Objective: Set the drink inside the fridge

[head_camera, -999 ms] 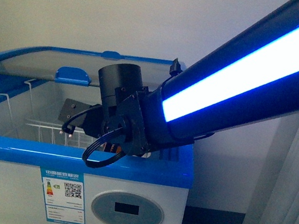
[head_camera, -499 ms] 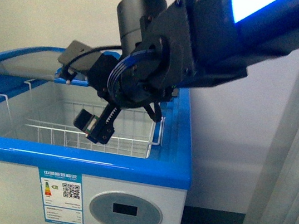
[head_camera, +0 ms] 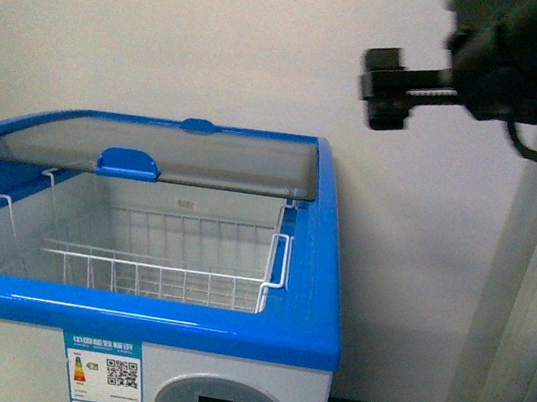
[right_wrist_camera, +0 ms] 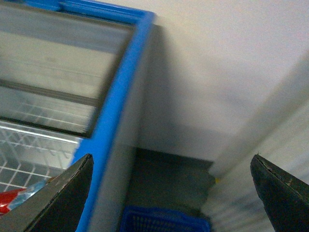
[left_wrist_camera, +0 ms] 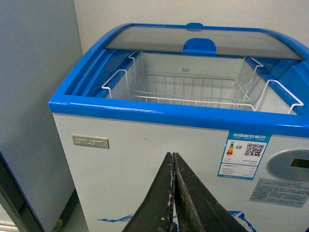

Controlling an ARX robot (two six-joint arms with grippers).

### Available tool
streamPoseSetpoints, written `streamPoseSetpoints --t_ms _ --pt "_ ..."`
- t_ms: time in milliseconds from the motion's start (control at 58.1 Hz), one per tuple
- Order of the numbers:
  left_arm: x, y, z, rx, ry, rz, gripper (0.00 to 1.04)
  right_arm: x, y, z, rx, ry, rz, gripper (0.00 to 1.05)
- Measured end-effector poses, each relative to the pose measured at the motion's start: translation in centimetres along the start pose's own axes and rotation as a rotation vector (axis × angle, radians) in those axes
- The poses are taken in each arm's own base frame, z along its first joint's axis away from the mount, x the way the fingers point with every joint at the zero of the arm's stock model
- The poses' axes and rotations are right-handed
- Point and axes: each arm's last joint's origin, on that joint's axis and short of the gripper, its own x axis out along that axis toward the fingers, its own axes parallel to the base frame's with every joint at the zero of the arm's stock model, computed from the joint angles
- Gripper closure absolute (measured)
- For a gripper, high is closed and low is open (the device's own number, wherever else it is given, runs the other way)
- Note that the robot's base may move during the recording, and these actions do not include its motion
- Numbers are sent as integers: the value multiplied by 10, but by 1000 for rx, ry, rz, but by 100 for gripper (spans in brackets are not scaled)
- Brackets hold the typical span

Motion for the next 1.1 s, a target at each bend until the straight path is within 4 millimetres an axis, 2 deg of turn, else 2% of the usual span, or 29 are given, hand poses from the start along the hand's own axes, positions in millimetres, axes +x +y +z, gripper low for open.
streamPoseSetpoints --t_ms 52,138,258,344,379,413,499,689,758,844,1102 --pt "0 0 0 0 0 0 102 -24 -24 -8 76 32 -83 7" --pt "0 0 0 0 0 0 102 -68 -51 -31 177 78 -161 7" --pt "0 0 0 0 0 0 102 -121 -67 -63 286 90 -125 8" --pt "0 0 0 0 0 0 102 -153 -74 -85 277 -84 -24 19" --pt "0 0 0 0 0 0 102 -170 -78 -98 236 -208 -1 27" --pt "0 0 0 0 0 0 102 -179 -79 -110 213 -261 0 34" --pt "0 0 0 0 0 0 102 -188 -80 -127 184 -298 2 46" --pt "0 0 0 0 0 0 102 -190 -80 -163 157 -247 3 72" --pt "0 0 0 0 0 0 102 -193 -87 -180 148 -226 6 88" --pt "0 0 0 0 0 0 102 -199 -88 -186 148 -245 -8 103" --pt "0 0 0 0 0 0 102 -210 -85 -211 145 -249 -5 102"
